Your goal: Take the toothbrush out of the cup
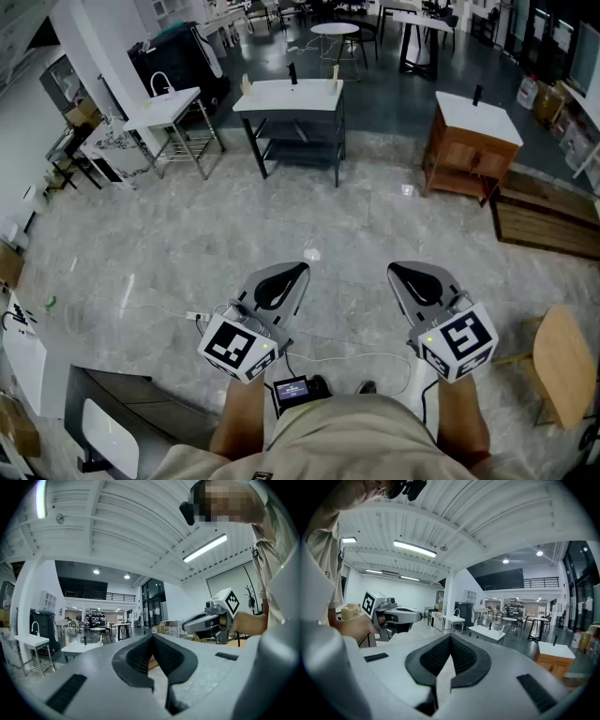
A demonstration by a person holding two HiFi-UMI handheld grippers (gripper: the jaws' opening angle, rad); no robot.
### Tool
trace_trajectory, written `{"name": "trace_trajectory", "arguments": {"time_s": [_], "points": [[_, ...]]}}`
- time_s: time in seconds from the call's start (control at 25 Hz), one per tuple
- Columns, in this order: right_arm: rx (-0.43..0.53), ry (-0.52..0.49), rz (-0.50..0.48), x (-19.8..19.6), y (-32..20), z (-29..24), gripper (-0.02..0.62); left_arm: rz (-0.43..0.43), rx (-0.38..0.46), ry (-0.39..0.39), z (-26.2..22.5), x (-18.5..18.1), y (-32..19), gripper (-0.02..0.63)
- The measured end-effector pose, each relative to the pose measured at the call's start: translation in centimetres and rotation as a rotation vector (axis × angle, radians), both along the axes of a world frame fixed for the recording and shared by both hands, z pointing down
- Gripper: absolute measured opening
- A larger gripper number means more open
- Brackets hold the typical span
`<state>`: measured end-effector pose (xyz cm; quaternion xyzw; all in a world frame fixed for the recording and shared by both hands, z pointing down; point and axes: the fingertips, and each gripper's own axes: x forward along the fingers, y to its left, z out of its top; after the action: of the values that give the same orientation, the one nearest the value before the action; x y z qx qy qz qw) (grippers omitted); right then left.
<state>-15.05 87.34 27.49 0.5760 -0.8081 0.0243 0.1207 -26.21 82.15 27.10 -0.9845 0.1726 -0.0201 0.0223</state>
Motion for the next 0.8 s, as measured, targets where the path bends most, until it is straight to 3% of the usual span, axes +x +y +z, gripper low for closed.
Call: {"name": "trace_trajectory", "arguments": {"time_s": [0.16, 0.8], "points": [[0.026, 0.017, 0.003, 0.6, -2.0, 0.5, 0.003, 0.003, 0.029, 0.013, 0.5, 0.7, -2.0, 0.006], [-0.003, -0.015, 0.048, -1.5, -5.4, 1.6, 0.004, 0.014, -0.007, 0.015, 2.0, -1.8, -5.6, 0.006]]}}
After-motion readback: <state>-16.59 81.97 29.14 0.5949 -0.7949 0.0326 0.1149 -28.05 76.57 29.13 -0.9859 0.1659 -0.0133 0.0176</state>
